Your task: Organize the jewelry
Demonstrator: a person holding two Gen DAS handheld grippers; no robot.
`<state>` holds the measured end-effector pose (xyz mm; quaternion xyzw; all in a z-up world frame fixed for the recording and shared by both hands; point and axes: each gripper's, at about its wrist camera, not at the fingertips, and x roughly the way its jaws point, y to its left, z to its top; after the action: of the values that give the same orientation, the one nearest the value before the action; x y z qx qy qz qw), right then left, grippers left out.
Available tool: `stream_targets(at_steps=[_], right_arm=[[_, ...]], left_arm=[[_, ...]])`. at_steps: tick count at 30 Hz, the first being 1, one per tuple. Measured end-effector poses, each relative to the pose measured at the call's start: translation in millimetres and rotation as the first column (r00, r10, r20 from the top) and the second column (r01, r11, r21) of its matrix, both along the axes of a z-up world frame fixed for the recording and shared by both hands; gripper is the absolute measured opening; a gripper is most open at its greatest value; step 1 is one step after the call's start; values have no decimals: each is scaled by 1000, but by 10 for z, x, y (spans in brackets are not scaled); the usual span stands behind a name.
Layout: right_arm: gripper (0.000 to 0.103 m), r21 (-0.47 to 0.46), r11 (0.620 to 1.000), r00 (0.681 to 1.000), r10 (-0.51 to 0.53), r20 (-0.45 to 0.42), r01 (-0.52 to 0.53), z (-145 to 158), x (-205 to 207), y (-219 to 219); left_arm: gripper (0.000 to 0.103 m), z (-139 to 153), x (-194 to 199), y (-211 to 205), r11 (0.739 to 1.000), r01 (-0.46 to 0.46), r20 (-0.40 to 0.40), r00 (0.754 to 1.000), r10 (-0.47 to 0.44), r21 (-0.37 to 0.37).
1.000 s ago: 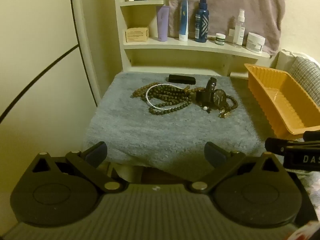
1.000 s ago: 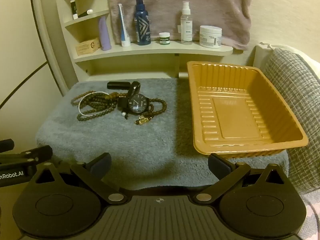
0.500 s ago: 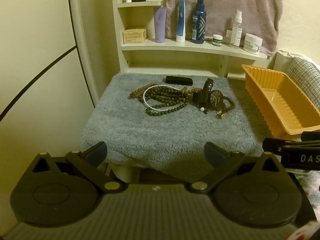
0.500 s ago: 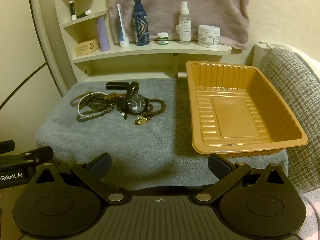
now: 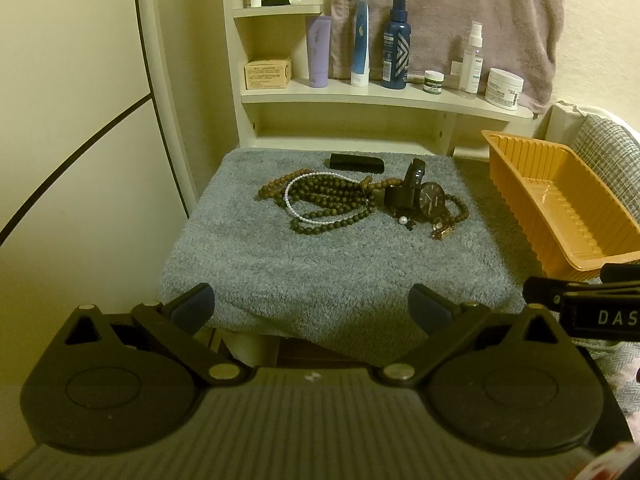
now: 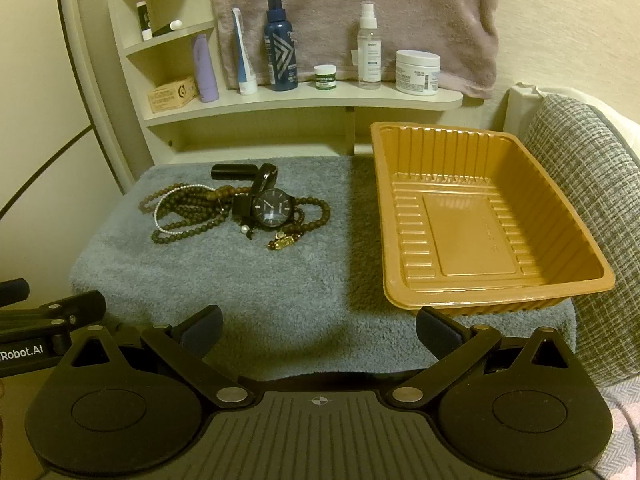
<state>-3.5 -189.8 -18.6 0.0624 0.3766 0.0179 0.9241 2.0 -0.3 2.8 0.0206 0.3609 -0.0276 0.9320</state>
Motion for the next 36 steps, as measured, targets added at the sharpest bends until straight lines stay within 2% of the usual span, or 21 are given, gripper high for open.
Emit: stream_targets(at_steps=[36], right_arm=[[102, 0, 1000, 1000, 0, -2, 0, -1, 6, 33]], left_arm=[[102, 8, -2, -31, 1000, 6, 3, 1000, -6, 5]])
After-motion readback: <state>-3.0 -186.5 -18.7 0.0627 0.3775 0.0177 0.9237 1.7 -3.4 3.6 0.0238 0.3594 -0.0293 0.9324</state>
